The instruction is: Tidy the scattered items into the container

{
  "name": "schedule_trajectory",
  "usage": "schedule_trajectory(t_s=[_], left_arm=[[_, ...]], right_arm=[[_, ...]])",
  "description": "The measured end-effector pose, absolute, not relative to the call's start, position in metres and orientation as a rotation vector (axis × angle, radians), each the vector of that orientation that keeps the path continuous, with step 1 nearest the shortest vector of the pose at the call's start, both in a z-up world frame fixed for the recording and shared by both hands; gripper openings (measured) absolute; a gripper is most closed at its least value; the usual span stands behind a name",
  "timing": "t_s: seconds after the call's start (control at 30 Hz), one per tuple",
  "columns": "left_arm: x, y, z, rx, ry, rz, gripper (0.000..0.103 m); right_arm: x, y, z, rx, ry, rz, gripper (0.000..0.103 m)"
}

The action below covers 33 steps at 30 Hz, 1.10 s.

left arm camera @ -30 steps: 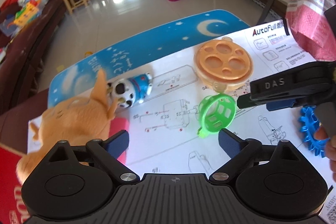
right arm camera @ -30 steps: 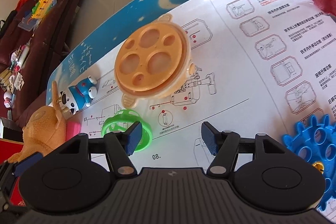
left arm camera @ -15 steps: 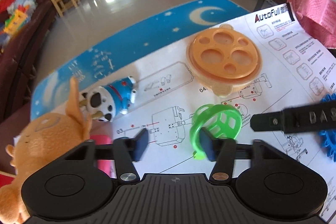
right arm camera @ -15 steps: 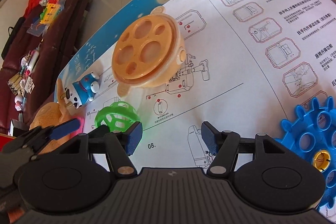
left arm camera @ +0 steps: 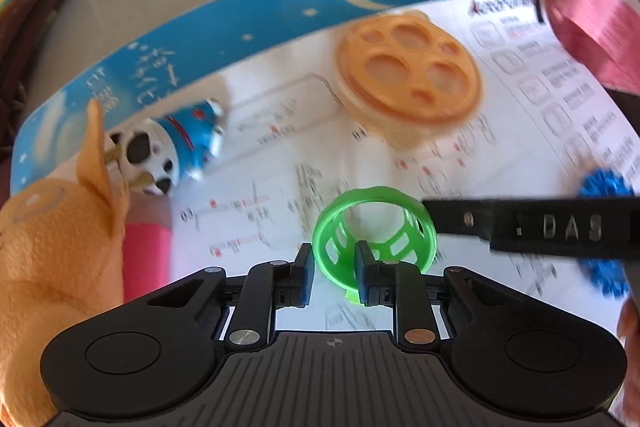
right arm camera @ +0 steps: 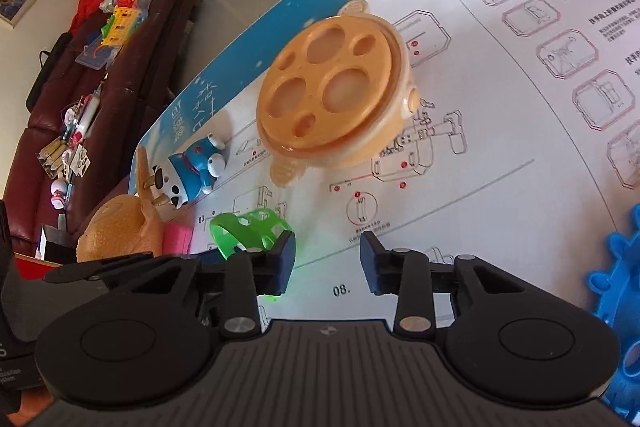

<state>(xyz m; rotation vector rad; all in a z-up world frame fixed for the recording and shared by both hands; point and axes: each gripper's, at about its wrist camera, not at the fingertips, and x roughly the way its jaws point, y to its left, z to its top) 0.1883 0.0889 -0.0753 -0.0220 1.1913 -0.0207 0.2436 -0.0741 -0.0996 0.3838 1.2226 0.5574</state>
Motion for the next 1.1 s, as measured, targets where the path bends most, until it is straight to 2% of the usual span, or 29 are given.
schedule_trajectory(t_s=[0.23, 0.3, 0.37, 0.4, 0.53, 1.1], left_arm=[[0.151, 0.077, -0.068, -0.061, 1.249, -0.12, 0.021], [0.142, 0.07, -0.062, -0.057, 1.252, -0.141, 0.028], [0.134, 0.063, -0.057, -0.05, 1.248, -0.146, 0.04], [0.132, 0.061, -0.055, -0.051, 1.242, -0.147, 0.041], [0.125, 0.058, -0.047, -0.017, 1.202, -0.076, 0.043], [0.137, 0.037, -0.035, -0.002, 1.106, -0.024, 0.043]], right_arm=[[0.218, -0.094, -0.093, 0.392, 1.261, 0.573, 0.042], [0.211, -0.1, -0.092, 0.39, 1.264, 0.568, 0.043], [0.205, -0.106, -0.091, 0.383, 1.264, 0.553, 0.043], [0.202, -0.107, -0.092, 0.387, 1.264, 0.546, 0.044], [0.193, -0.122, -0.089, 0.396, 1.248, 0.521, 0.046], [0.18, -0.143, -0.087, 0.413, 1.24, 0.523, 0.056]])
